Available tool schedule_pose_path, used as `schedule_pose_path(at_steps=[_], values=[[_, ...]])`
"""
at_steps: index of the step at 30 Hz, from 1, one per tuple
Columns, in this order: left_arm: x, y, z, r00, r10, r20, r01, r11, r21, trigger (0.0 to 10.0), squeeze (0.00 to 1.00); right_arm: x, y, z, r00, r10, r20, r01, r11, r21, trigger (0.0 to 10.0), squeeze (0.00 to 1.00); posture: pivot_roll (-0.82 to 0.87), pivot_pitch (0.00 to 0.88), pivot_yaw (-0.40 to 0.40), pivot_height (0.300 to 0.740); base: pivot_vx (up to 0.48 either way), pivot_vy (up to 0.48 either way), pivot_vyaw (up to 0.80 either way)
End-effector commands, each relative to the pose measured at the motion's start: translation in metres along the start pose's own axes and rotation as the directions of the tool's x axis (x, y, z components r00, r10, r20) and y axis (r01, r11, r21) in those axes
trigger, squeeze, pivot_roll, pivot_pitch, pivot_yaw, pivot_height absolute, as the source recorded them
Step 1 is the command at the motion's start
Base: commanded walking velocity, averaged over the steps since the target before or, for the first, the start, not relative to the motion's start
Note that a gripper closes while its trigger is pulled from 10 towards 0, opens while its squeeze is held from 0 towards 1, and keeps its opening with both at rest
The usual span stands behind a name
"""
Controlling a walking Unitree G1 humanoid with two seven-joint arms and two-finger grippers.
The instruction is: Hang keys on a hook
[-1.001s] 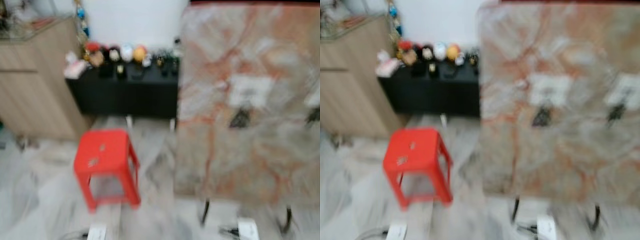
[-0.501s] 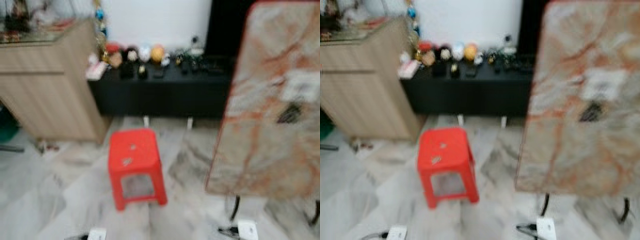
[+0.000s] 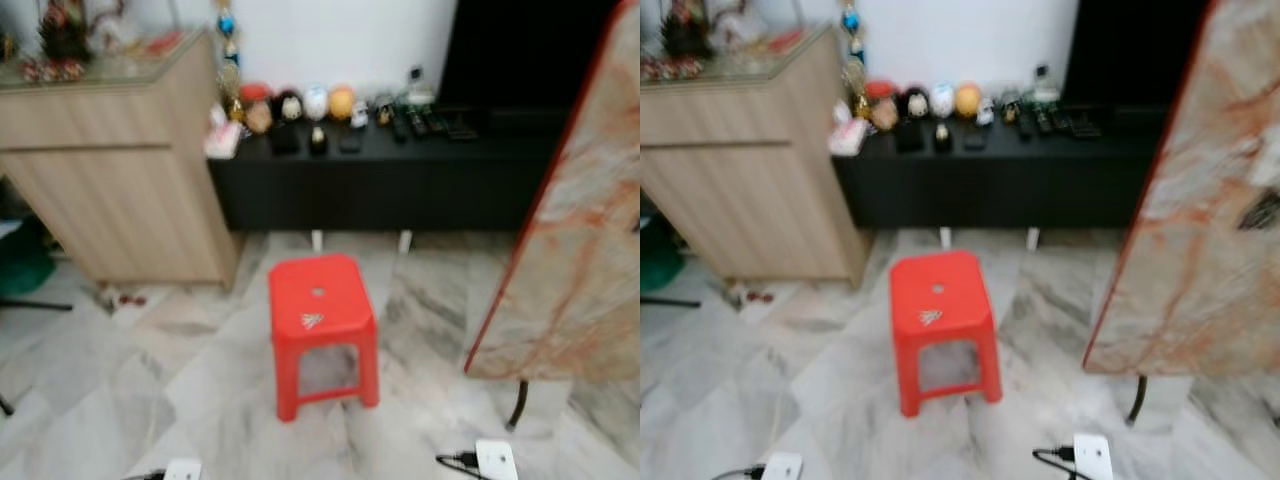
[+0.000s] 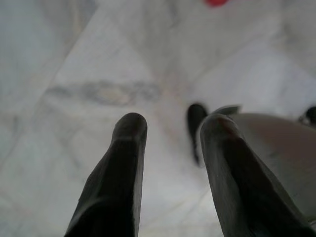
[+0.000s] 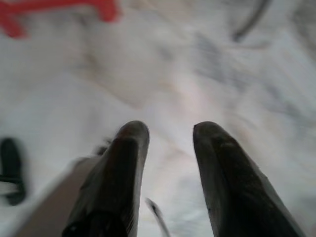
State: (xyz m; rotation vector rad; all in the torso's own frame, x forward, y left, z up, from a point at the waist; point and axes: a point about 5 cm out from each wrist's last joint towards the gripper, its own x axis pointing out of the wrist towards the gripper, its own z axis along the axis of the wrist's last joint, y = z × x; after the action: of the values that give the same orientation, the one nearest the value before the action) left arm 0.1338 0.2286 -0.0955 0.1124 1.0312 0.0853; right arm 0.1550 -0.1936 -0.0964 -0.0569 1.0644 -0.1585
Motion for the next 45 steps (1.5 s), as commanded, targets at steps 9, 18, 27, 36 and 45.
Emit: schedule_pose_path(at_steps=[9,18,27,36,45], values=[[0.002,-0.017,0.006,0.999,-0.025,0.022,0.024,1.000,0.015,10.0,0.00,0.000,-0.008,-0.001,1.000,-0.022,-0.005,0.022,1.000,0.010,10.0,0.00,-0.07,0.000,0.008,0.740,0.000,0.091,0.00],[0.005,-0.020,0.019,0.998,-0.029,0.048,0.029,1.000,0.008,10.0,0.00,0.000,-0.007,-0.002,1.000,-0.015,-0.004,0.015,1.000,0.002,10.0,0.00,-0.07,0.000,0.003,0.740,0.000,0.000,0.00],[0.006,-0.020,0.027,0.997,-0.035,0.066,0.036,0.999,-0.001,10.0,0.00,0.000,-0.007,0.000,1.000,-0.008,0.000,0.008,1.000,-0.001,10.0,0.00,-0.07,0.000,0.004,0.740,0.000,0.000,0.00],[0.004,-0.012,0.019,0.998,-0.025,0.049,0.025,1.000,0.005,10.0,0.00,0.000,-0.004,0.001,1.000,0.008,0.007,-0.007,0.999,-0.035,10.0,0.00,-0.06,0.000,0.004,0.740,0.000,0.000,0.00],[0.002,-0.007,0.012,0.999,-0.025,0.043,0.025,1.000,0.011,10.0,0.00,0.000,-0.004,0.000,1.000,0.009,0.005,-0.009,1.000,-0.027,10.0,0.00,-0.06,0.000,0.004,0.740,0.000,0.000,0.00]])
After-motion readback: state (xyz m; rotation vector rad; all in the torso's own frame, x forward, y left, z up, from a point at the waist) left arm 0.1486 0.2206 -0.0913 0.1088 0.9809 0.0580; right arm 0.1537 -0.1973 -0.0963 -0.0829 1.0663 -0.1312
